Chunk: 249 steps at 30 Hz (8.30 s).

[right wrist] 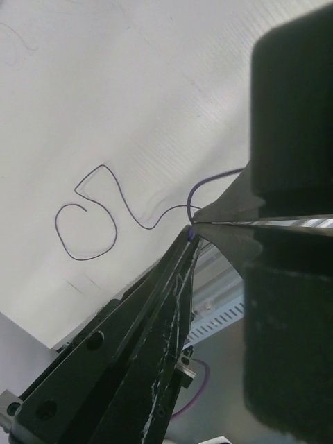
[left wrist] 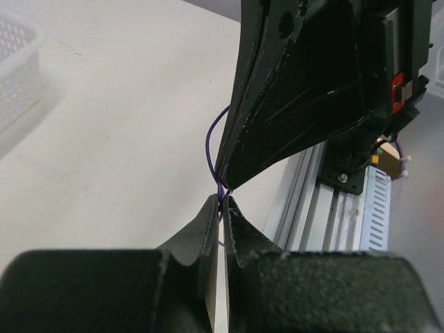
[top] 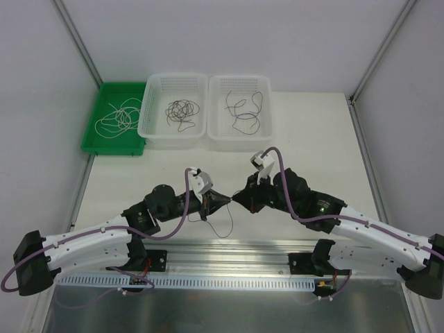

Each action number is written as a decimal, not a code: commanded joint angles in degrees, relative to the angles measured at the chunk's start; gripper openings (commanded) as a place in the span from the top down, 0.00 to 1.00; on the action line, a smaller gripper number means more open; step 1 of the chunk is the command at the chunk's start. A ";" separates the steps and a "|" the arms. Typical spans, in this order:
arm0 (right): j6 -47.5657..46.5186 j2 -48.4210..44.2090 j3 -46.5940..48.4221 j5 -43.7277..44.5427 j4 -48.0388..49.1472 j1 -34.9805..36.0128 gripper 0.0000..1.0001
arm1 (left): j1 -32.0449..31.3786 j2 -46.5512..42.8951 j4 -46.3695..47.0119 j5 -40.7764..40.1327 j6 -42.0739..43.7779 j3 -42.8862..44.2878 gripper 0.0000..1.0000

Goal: Untangle the cables
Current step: Untie the cable.

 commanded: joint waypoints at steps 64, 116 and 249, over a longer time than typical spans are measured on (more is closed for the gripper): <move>-0.03 -3.81 -5.72 4.70 4.75 -1.99 0.99 | -0.02 5.54 5.06 -1.52 2.15 1.26 1.00; -1.51 -8.66 0.17 1.12 -7.45 -3.75 0.71 | -0.02 4.57 8.34 -1.61 -3.67 -2.70 1.00; -8.19 -5.40 -2.29 -21.57 5.11 -5.51 0.99 | 1.56 -0.02 41.63 -2.66 -5.69 -21.07 0.36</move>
